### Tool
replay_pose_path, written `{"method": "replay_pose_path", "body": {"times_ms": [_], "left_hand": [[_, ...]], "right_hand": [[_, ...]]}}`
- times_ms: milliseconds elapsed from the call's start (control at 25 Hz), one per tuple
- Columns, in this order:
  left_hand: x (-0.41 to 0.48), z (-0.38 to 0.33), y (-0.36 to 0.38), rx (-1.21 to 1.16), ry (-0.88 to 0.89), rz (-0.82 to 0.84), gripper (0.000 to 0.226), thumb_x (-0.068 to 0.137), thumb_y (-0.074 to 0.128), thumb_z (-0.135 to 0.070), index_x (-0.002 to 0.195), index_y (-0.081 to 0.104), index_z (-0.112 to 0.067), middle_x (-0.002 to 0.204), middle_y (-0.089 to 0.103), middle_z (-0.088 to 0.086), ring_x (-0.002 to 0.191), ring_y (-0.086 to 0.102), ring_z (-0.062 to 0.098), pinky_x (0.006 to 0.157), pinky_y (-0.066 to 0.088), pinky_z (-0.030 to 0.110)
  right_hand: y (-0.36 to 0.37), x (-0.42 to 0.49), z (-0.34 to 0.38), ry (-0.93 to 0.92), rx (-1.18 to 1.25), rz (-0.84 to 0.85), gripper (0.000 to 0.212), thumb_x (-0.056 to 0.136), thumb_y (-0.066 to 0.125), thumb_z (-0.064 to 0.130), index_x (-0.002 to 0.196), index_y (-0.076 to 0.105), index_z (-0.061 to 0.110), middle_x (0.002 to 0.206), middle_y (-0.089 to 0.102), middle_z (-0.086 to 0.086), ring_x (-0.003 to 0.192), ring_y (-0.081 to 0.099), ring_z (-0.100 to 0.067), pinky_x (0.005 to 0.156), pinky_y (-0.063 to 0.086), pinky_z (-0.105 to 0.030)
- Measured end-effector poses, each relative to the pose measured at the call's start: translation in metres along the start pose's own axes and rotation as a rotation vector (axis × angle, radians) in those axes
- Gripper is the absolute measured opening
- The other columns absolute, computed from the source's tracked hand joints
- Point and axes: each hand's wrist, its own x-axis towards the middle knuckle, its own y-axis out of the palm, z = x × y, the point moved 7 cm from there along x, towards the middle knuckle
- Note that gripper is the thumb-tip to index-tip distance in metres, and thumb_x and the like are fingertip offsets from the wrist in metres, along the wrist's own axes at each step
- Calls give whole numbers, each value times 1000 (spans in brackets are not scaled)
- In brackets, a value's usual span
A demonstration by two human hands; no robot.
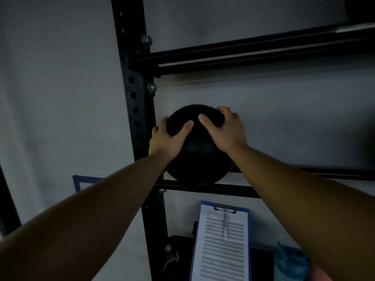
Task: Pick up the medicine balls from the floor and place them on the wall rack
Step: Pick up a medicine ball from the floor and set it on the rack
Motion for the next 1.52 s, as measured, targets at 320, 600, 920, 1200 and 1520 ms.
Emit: {"method": "replay_pose_path", "body": {"times_ms": [320,600,920,1200,1520], "left_hand": [[14,24,32,485,345,77,138,63,63,-96,173,5,-37,181,12,-2,161,26,39,125,36,60],[8,27,14,475,236,175,144,63,70,-92,174,-2,-35,183,8,-3,161,33,30,122,37,44],[-72,-11,-40,665,250,225,109,69,48,-100,161,41,-41,158,56,1,141,56,32,110,51,50],[-177,-49,-135,697,405,234,74,85,55,-88,134,63,-32,131,74,-6,122,68,23,103,53,41],[-336,-14,-192,647,432,422,74,83,52,-91,131,64,-36,122,75,-14,118,69,17,86,48,33]], "right_hand": [[40,22,-41,-127,-30,31,94,78,39,90,156,36,39,160,37,-7,142,38,-36,113,38,-57],[47,6,-21,-107,-241,188,89,92,36,83,165,11,39,174,13,-5,155,16,-36,119,27,-62],[-23,-69,13,-66,-379,176,71,97,38,75,154,39,33,155,45,-8,135,45,-37,106,41,-54],[-98,-205,96,-14,-503,117,49,94,46,74,117,61,34,120,68,3,104,65,-21,95,53,-44],[-119,-416,120,231,-649,236,52,91,45,79,111,60,34,108,60,7,94,58,-18,77,42,-34]]}}
